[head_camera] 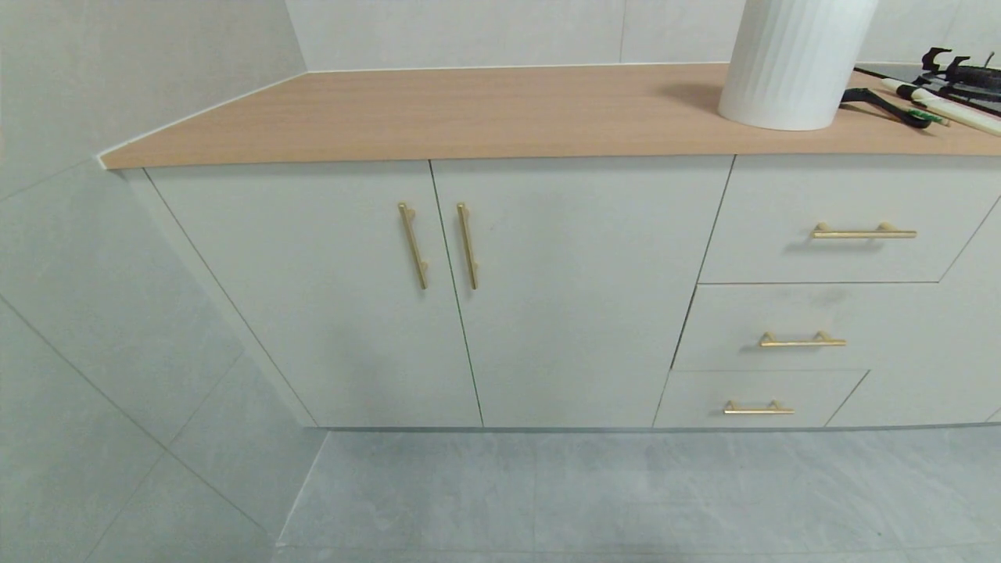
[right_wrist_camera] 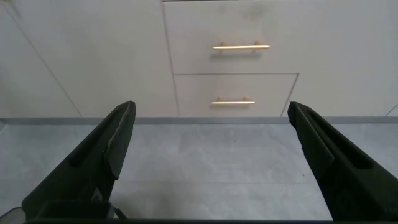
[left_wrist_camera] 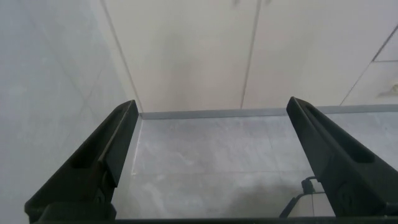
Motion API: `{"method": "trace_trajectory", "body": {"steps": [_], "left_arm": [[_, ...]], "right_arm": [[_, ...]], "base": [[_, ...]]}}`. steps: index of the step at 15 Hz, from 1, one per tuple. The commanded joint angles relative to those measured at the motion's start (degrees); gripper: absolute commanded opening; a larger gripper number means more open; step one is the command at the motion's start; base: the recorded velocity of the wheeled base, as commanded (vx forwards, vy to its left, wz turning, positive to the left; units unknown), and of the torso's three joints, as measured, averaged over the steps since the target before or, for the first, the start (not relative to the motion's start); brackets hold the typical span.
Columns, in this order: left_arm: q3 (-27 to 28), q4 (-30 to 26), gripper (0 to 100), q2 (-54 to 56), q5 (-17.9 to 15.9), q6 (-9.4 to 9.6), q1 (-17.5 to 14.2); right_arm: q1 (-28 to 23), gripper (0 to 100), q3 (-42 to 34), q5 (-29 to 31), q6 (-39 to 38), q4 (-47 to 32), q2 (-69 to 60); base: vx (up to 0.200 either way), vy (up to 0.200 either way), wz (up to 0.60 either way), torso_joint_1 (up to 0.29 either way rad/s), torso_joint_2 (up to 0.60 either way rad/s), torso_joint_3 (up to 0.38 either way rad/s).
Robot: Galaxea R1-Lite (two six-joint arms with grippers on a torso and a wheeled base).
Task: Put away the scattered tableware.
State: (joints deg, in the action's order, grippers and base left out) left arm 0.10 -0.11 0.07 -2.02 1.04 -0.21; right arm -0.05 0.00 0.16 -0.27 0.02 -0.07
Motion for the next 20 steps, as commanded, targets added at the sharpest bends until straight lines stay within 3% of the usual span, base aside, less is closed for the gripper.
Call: {"method": "trace_trajectory", "body": {"steps": [1,8,17,20], "left_arm": [[0.0,0.0,100,-0.1,0.0,0.02,0.0],[0.0,0.0,100,-0.1,0.0,-0.07,0.0],[0.0,0.0,100,-0.1,0.1,-0.25,0.0],[0.0,0.0,100,-0.1,0.1,-0.25,0.0]], "right_arm": [[0.0,100,0.0,0.0,0.0,0.1,0.1],[0.0,100,0.0,0.0,0.0,0.1,0.1],[0.0,100,0.0,0.0,-0.1,0.1,0.1],[0.0,100,0.0,0.0,-0.1,0.1,0.1]], "base": [[0.000,-0.200,0.00,0.002,0.00,0.007],[0.000,-0.200,0.00,0.004,0.00,0.001],[0.000,0.000,0.00,0.000,0.00,0.000],[0.200,0.000,0.00,0.001,0.00,0.002]]}}
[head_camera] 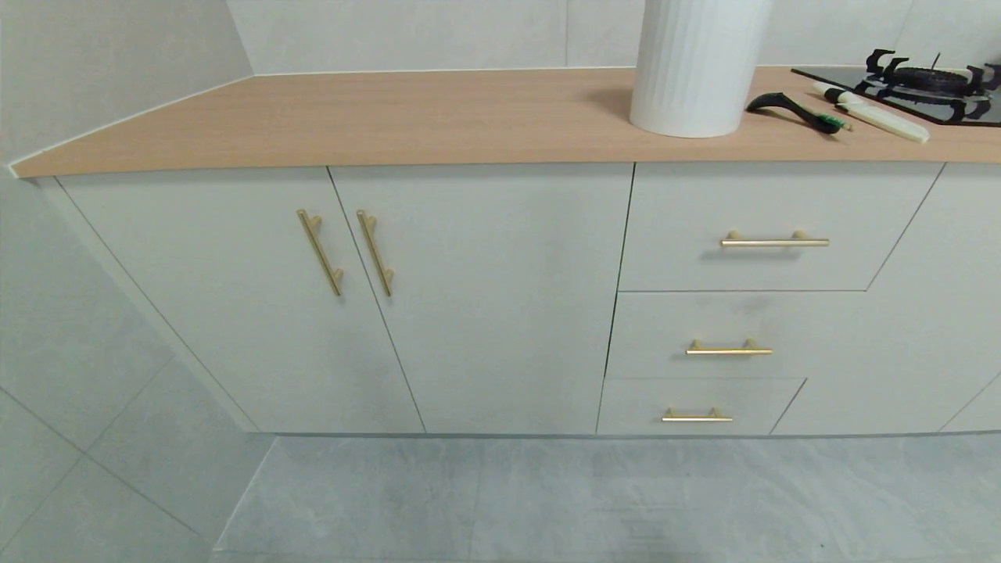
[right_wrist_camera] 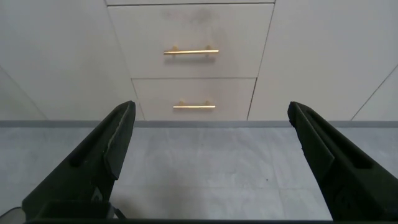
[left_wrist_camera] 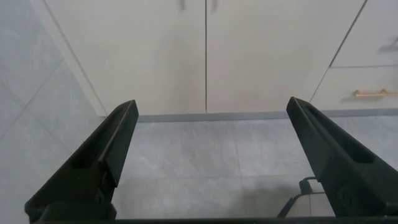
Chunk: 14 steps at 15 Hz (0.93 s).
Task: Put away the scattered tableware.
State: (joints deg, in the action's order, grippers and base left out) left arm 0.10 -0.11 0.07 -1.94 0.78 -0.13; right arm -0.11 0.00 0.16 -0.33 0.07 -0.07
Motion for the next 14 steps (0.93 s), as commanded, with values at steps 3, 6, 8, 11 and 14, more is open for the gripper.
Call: {"method": "trace_trajectory", "body": {"steps": [3,6,8,11,14], "left_arm": [[0.0,0.0,100,-0.1,0.0,0.01,0.0],[0.0,0.0,100,-0.1,0.0,-0.08,0.0],[0.0,-0.1,100,-0.1,0.0,-0.08,0.0],[0.0,0.0,100,-0.1,0.0,-0.08,0.0],[0.0,0.0,100,-0.1,0.0,-0.08,0.0]], "right_arm": [[-0.1,100,0.0,0.0,0.0,0.0,0.1],[0.0,100,0.0,0.0,0.0,-0.1,0.2],[0.0,100,0.0,0.0,0.1,0.0,0.1],[0.0,100,0.0,-0.1,0.3,-0.1,0.2],[0.0,100,0.0,-0.2,0.7,-0.1,0.2]], "base": [[0.200,0.000,0.00,0.007,0.00,-0.001],[0.133,0.000,0.00,0.002,0.00,0.000],[0.000,0.000,0.00,0.000,0.00,0.000],[0.000,0.000,0.00,0.000,0.00,0.000],[0.000,0.000,0.00,0.000,0.00,0.000]]}}
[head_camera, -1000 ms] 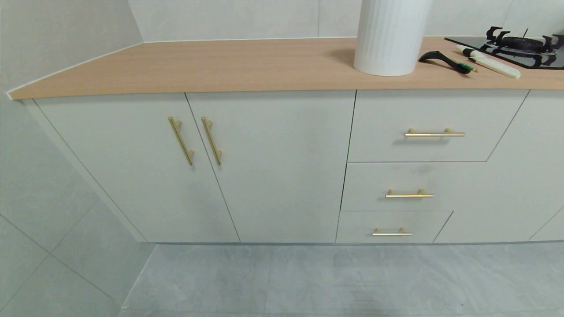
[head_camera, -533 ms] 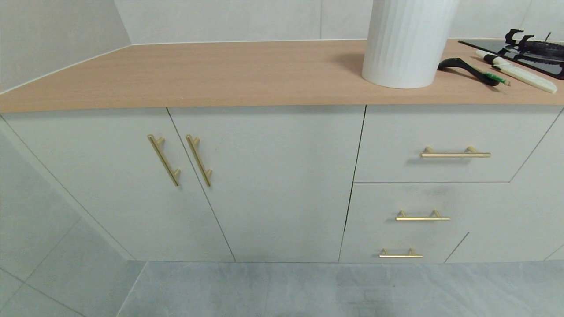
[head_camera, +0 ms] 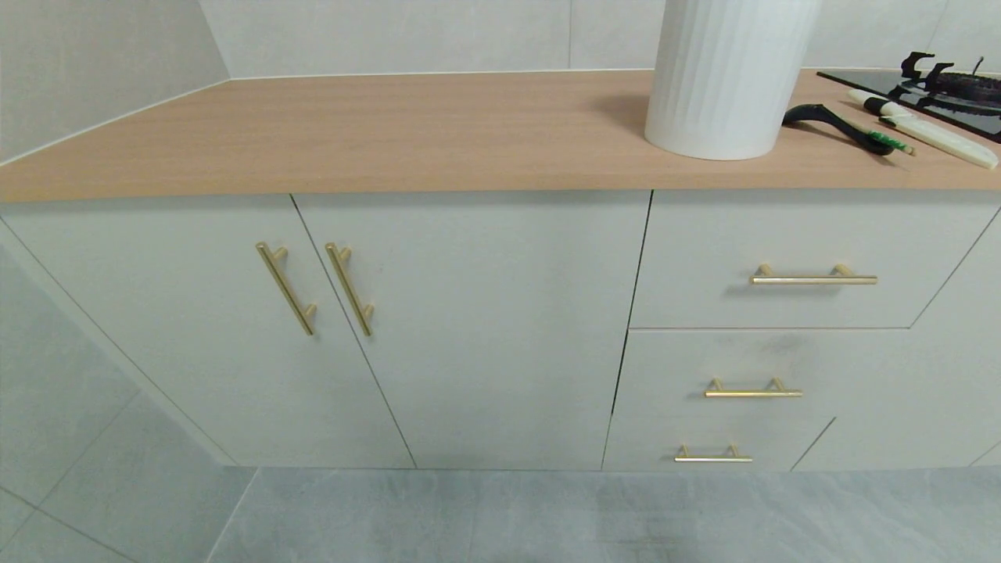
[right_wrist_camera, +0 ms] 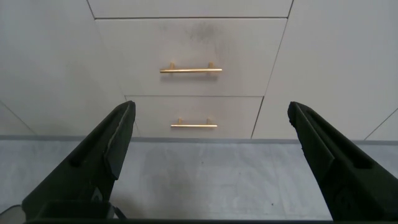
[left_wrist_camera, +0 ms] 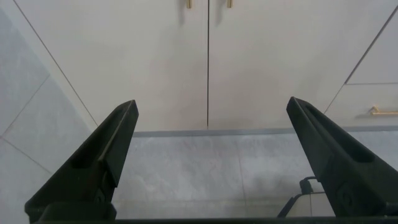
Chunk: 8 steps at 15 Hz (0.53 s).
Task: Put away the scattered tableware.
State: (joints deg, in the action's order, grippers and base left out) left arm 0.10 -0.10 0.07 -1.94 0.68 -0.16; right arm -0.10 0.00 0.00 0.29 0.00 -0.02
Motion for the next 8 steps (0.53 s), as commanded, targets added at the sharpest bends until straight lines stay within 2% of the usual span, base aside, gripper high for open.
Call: {"method": "trace_trajectory", "body": {"steps": [1,4,5,8], "left_arm": [[0.0,0.0,100,-0.1,0.0,0.02,0.0],[0.0,0.0,100,-0.1,0.0,0.02,0.0],[0.0,0.0,100,-0.1,0.0,0.02,0.0],[0.0,0.0,100,-0.1,0.0,0.02,0.0]], "right_arm": [[0.0,100,0.0,0.0,0.2,0.1,0.0],[0.0,100,2.5,-0.1,1.0,0.6,0.1],[0.4,100,8.5,-0.6,-0.5,-0.2,2.2],[4.4,100,9.8,-2.2,-0.4,-1.6,15.9]], "base": [[0.000,0.000,0.00,0.000,0.00,0.000],[0.000,0.000,0.00,0.000,0.00,0.000],[0.000,0.000,0.00,0.000,0.00,0.000],[0.000,0.000,0.00,0.000,0.00,0.000]]}}
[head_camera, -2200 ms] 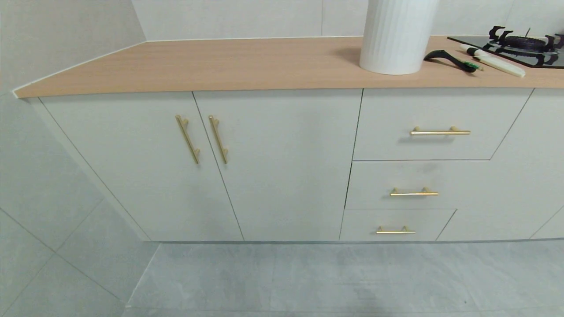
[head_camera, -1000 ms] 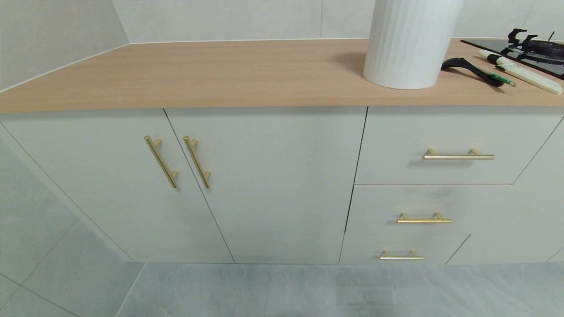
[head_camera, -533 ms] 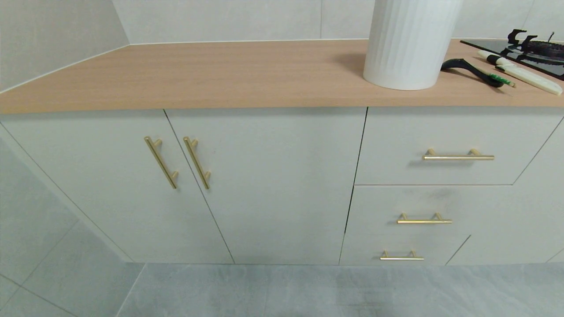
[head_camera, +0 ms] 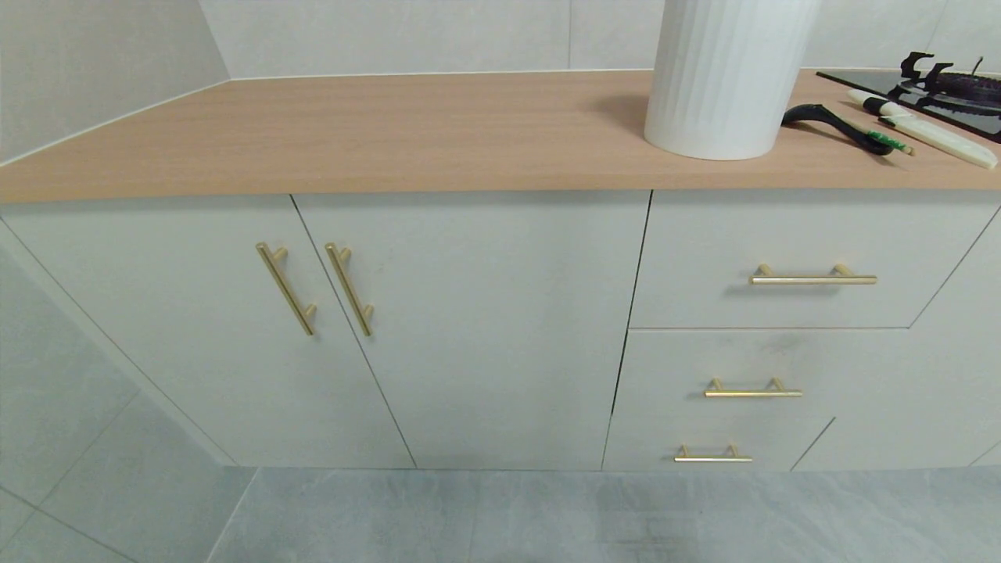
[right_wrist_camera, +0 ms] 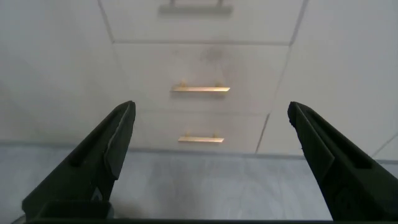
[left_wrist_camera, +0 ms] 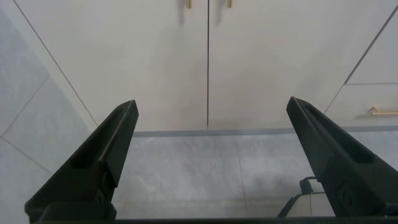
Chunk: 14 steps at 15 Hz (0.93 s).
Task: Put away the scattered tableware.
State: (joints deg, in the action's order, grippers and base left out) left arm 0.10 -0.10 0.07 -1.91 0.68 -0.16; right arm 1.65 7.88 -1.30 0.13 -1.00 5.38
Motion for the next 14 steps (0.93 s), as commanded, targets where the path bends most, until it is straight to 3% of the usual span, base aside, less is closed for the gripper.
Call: {"method": "trace_trajectory", "body": {"steps": [1,6,12,14], "left_arm": [[0.0,0.0,100,-0.1,0.0,0.02,0.0],[0.0,0.0,100,-0.1,0.0,0.02,0.0],[0.0,0.0,100,-0.1,0.0,0.02,0.0],[0.0,0.0,100,-0.1,0.0,0.02,0.0]], "right_arm": [[3.7,100,2.0,-0.9,-0.2,-1.2,16.8],[5.5,100,10.3,-3.8,0.0,2.4,49.4],[5.3,100,21.9,-1.7,0.3,20.2,85.9],[4.9,100,29.2,-0.4,0.3,20.8,93.1]], "base": [[0.000,0.000,0.00,0.000,0.00,0.000],[0.000,0.000,0.00,0.000,0.00,0.000],[0.000,0.000,0.00,0.000,0.00,0.000],[0.000,0.000,0.00,0.000,0.00,0.000]]}}
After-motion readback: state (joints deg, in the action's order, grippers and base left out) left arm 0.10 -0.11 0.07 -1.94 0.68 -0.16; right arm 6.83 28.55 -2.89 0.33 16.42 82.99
